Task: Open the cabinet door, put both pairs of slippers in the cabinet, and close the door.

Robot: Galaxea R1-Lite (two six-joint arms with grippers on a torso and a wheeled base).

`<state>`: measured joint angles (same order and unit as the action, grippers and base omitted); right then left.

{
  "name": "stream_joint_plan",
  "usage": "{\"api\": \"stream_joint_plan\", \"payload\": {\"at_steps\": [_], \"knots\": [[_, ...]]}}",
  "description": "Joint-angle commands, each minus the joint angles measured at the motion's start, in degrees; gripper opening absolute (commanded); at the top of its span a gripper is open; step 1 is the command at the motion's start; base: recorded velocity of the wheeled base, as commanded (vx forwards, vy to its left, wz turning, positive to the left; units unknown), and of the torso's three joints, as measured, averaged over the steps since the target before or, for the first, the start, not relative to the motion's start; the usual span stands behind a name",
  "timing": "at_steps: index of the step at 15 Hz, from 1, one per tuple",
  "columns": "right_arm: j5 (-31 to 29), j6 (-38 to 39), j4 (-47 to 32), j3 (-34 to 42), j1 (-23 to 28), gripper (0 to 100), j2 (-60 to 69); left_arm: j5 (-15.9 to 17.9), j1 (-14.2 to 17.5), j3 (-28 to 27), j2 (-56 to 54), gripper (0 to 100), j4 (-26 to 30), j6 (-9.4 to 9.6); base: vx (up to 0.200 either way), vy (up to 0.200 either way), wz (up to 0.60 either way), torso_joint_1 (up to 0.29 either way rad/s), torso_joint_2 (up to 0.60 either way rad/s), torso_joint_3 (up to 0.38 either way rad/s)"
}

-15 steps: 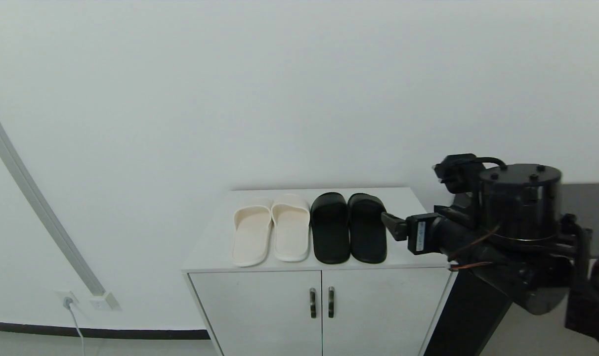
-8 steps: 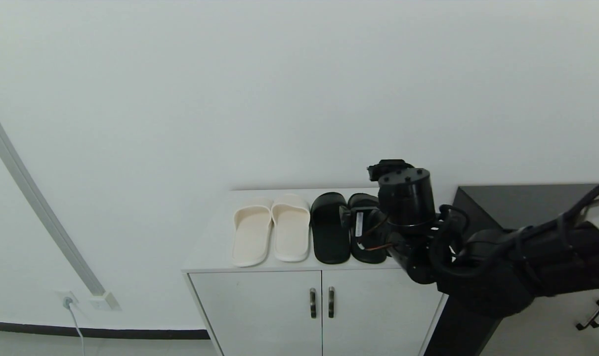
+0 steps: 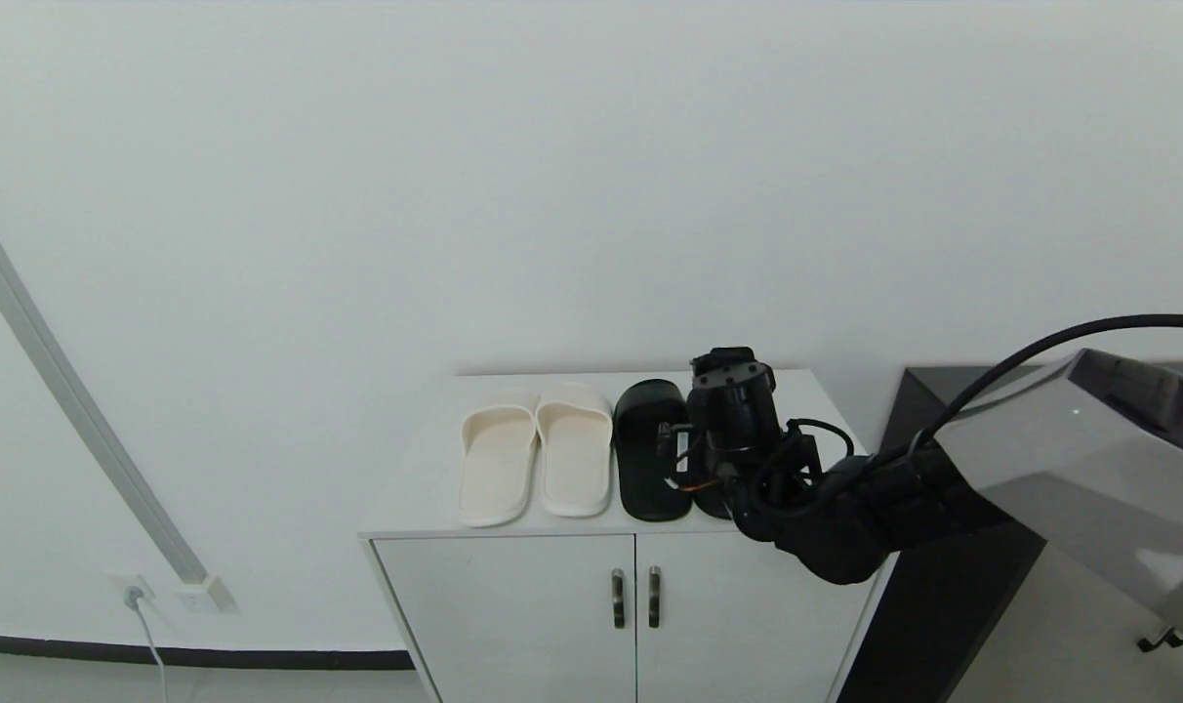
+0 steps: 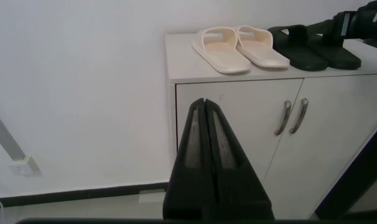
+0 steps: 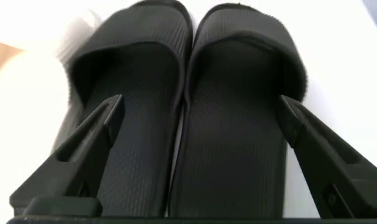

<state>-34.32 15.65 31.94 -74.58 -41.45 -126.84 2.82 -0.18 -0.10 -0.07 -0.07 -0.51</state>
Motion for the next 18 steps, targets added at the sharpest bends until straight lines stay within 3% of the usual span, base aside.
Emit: {"api": "stream_joint_plan", "payload": {"at_steps": [1, 15, 16, 18], "knots": [[0.04, -0.10, -0.65, -3.11, 0.49, 100, -3.24, 0.00, 0.01, 0.01, 0.07, 0, -0.01, -0.02, 0.000, 0.000, 0.00, 0.000, 0.00, 0.000], [0.13, -0.01, -10.49, -25.09, 4.36, 100, -15.80, 0.00, 0.01, 0.01, 0.07, 0, -0.01, -0.10, 0.000, 0.000, 0.00, 0.000, 0.00, 0.000], [0.13, -0.01, -10.49, -25.35, 4.36, 0, -15.89, 0.00, 0.01, 0.01, 0.07, 0, -0.01, -0.10, 0.000, 0.000, 0.00, 0.000, 0.00, 0.000], [0.13, -0.01, -10.58, -25.53, 4.36, 0, -15.89, 0.00, 0.01, 0.01, 0.07, 0, -0.01, -0.10, 0.000, 0.000, 0.00, 0.000, 0.00, 0.000]]}}
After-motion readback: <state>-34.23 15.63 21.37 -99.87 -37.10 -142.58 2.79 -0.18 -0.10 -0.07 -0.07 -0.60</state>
